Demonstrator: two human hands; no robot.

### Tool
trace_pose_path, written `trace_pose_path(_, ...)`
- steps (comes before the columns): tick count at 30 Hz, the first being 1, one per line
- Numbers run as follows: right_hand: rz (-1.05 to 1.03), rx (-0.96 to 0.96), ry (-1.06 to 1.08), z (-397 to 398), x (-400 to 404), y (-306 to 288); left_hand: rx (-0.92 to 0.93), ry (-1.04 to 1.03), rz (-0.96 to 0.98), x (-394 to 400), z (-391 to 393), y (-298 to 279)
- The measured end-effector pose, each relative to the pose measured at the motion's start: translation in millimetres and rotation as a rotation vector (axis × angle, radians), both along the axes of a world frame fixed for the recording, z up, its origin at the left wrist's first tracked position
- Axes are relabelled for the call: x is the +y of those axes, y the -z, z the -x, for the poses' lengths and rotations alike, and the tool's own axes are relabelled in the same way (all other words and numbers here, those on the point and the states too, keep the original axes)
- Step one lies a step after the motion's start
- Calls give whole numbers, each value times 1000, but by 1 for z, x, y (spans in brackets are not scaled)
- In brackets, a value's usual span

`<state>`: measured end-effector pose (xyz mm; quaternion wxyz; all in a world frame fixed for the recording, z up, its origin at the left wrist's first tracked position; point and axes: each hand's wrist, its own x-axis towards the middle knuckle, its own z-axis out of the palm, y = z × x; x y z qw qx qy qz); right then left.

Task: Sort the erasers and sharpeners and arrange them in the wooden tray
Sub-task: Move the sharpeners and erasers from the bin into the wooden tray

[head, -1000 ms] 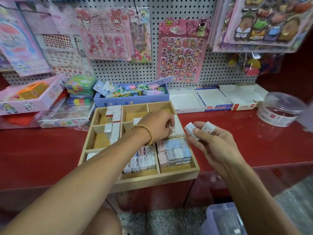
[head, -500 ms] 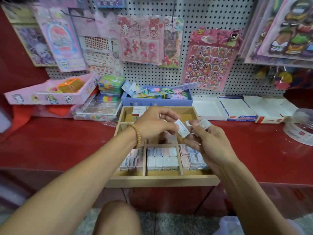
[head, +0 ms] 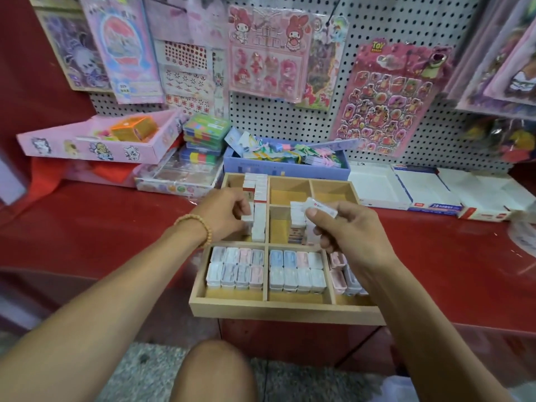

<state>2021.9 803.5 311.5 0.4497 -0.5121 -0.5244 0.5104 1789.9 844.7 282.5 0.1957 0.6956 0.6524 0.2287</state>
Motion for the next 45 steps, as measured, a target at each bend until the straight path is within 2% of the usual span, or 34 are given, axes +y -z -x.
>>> trace_pose_path(3,-17,-77,-10,-1,5,3,55,-23,-61,2,-4,7)
trace_pose_path(5,-8,-100,-22,1,8,4,58,-1,-34,3,-2,5)
trace_pose_path(8,-15,-100,-32,10,10,5,37,63,51,3,5,-2)
trace_pose_path(11,-18,-63,-57,21,10,7,3,30,-11,-1,7,-11)
trace_pose_path(12,-20,-49,-64,24,9,8,-109,15,-24,-3,5,-16)
trace_pose_path(15,-32,-23,-64,32,6,10,-671,76,106,-19,-8,-34)
trace_pose_path(17,-34,3,-56,34,4,11,-743,137,93,-25,-15,-43)
trace_pose_path(22,-46,-27,-77,34,-3,8,-568,158,48,-31,-26,-52)
trace_pose_path(28,-56,-59,-39,21,-10,6,-465,118,17,-27,-14,-58)
trace_pose_path(34,-122,-214,94,-14,-10,0,28,46,-8,-18,8,-42)
trace_pose_path(39,-137,-264,157,-36,-12,3,272,111,-33,-14,-3,-21)
trace_pose_path(45,-119,-285,227,-60,-14,5,236,106,-100,-10,-11,6)
